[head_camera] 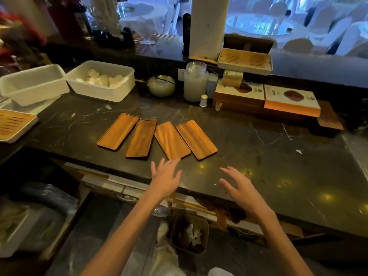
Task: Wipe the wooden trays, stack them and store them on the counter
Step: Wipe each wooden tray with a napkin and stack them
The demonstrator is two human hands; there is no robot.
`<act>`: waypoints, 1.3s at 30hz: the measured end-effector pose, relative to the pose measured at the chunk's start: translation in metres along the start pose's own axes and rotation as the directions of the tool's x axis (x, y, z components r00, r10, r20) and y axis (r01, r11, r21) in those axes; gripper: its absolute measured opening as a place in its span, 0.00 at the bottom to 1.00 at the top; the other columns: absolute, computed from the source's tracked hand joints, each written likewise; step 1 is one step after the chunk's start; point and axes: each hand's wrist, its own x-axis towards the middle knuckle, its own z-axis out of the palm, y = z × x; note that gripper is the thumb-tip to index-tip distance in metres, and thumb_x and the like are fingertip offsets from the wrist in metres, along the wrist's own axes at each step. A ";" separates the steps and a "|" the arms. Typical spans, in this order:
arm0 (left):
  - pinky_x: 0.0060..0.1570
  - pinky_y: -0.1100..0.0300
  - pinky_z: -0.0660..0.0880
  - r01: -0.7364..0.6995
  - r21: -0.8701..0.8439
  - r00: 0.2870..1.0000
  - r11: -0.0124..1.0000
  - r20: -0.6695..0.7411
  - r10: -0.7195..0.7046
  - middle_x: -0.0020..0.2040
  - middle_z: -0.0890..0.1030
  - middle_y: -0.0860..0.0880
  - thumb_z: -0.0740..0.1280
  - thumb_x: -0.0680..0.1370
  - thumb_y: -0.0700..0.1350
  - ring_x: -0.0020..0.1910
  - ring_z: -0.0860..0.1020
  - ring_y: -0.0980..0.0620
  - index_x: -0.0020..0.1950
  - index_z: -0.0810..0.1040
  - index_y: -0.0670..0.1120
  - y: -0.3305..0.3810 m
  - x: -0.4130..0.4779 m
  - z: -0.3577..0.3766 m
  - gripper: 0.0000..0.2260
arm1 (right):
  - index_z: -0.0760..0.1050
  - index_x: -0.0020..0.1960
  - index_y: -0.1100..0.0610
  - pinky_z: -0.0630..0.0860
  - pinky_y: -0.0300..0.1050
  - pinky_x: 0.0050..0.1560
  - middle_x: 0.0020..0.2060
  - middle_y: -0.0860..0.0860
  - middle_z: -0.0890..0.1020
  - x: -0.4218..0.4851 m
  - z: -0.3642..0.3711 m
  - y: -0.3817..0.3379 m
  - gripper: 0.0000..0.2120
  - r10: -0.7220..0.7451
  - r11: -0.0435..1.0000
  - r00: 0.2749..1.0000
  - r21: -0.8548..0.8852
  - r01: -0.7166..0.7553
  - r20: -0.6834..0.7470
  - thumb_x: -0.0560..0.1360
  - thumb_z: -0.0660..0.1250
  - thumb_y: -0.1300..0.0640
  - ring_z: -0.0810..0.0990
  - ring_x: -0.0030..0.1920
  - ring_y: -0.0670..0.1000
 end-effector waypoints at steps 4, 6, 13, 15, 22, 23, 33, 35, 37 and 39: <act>0.75 0.40 0.38 -0.030 -0.024 0.997 0.999 0.066 0.031 0.75 0.68 0.50 0.57 0.81 0.52 0.79 0.56 0.46 0.76 0.63 0.52 -0.015 0.047 -0.009 0.22 | 0.67 0.69 0.38 0.68 0.41 0.63 0.69 0.43 0.72 0.037 0.000 -0.001 0.20 0.093 0.995 0.993 0.022 -0.095 0.074 0.78 0.61 0.43 0.67 0.63 0.36; 0.75 0.40 0.39 -0.042 -0.022 0.994 0.999 0.101 0.044 0.74 0.70 0.50 0.58 0.81 0.51 0.78 0.59 0.47 0.75 0.64 0.52 -0.023 0.079 -0.020 0.21 | 0.68 0.69 0.39 0.67 0.40 0.62 0.69 0.43 0.73 0.061 0.003 -0.007 0.20 0.138 0.990 0.989 0.011 -0.139 0.056 0.78 0.61 0.43 0.67 0.63 0.37; 0.75 0.39 0.39 -0.150 -0.054 0.982 0.987 0.109 0.155 0.67 0.77 0.53 0.59 0.80 0.50 0.71 0.69 0.54 0.70 0.72 0.53 -0.045 0.188 -0.052 0.18 | 0.68 0.71 0.43 0.75 0.45 0.61 0.65 0.49 0.77 0.135 0.019 -0.044 0.22 0.349 0.934 0.937 0.068 -0.350 0.032 0.78 0.62 0.43 0.76 0.60 0.45; 0.75 0.39 0.40 -0.177 -0.079 0.977 0.981 0.109 0.185 0.64 0.79 0.53 0.59 0.80 0.50 0.69 0.71 0.54 0.68 0.74 0.53 -0.047 0.216 -0.053 0.16 | 0.66 0.73 0.45 0.74 0.49 0.64 0.66 0.50 0.77 0.147 0.028 -0.050 0.24 0.402 0.913 0.915 0.065 -0.403 0.022 0.78 0.62 0.43 0.76 0.62 0.47; 0.75 0.40 0.49 -0.208 0.033 0.954 0.978 0.227 0.195 0.57 0.82 0.50 0.57 0.81 0.47 0.61 0.77 0.49 0.66 0.76 0.49 -0.056 0.301 -0.039 0.16 | 0.63 0.75 0.47 0.71 0.50 0.67 0.71 0.51 0.72 0.169 0.048 -0.051 0.26 0.543 0.827 0.840 0.165 -0.538 0.017 0.79 0.62 0.45 0.72 0.69 0.51; 0.75 0.40 0.51 -0.202 0.042 0.952 0.979 0.244 0.186 0.58 0.82 0.49 0.57 0.81 0.47 0.61 0.77 0.49 0.66 0.76 0.49 -0.056 0.310 -0.038 0.16 | 0.62 0.76 0.47 0.71 0.50 0.67 0.71 0.51 0.72 0.171 0.050 -0.049 0.27 0.567 0.806 0.823 0.189 -0.560 0.019 0.79 0.62 0.46 0.72 0.68 0.51; 0.65 0.47 0.74 0.003 0.047 0.911 0.999 0.412 -0.022 0.68 0.75 0.42 0.61 0.81 0.47 0.65 0.75 0.41 0.72 0.68 0.44 -0.052 0.375 -0.015 0.20 | 0.64 0.74 0.56 0.73 0.51 0.64 0.63 0.56 0.78 0.209 0.075 -0.023 0.24 0.757 0.608 0.653 0.377 -0.699 -0.010 0.79 0.62 0.53 0.76 0.62 0.54; 0.64 0.46 0.74 0.049 0.060 0.899 0.997 0.433 -0.070 0.64 0.77 0.41 0.61 0.81 0.47 0.62 0.76 0.41 0.70 0.72 0.43 -0.049 0.382 -0.008 0.18 | 0.62 0.75 0.56 0.74 0.51 0.60 0.55 0.57 0.80 0.213 0.078 -0.019 0.25 0.763 0.503 0.645 0.579 -0.642 0.053 0.79 0.61 0.57 0.78 0.55 0.54; 0.62 0.46 0.75 0.117 0.044 0.902 0.992 0.414 -0.124 0.61 0.79 0.41 0.63 0.80 0.45 0.60 0.77 0.40 0.67 0.75 0.42 -0.046 0.384 -0.001 0.16 | 0.63 0.74 0.54 0.76 0.48 0.56 0.50 0.57 0.81 0.216 0.080 -0.012 0.25 0.762 0.398 0.640 0.712 -0.579 0.095 0.78 0.61 0.61 0.79 0.52 0.53; 0.60 0.46 0.77 0.170 -0.006 0.913 0.985 0.377 -0.155 0.58 0.80 0.41 0.65 0.78 0.41 0.57 0.79 0.41 0.63 0.77 0.41 -0.040 0.383 0.005 0.14 | 0.70 0.69 0.54 0.76 0.45 0.46 0.44 0.55 0.79 0.218 0.077 -0.001 0.20 0.767 0.350 0.633 0.760 -0.548 0.103 0.77 0.60 0.64 0.78 0.45 0.52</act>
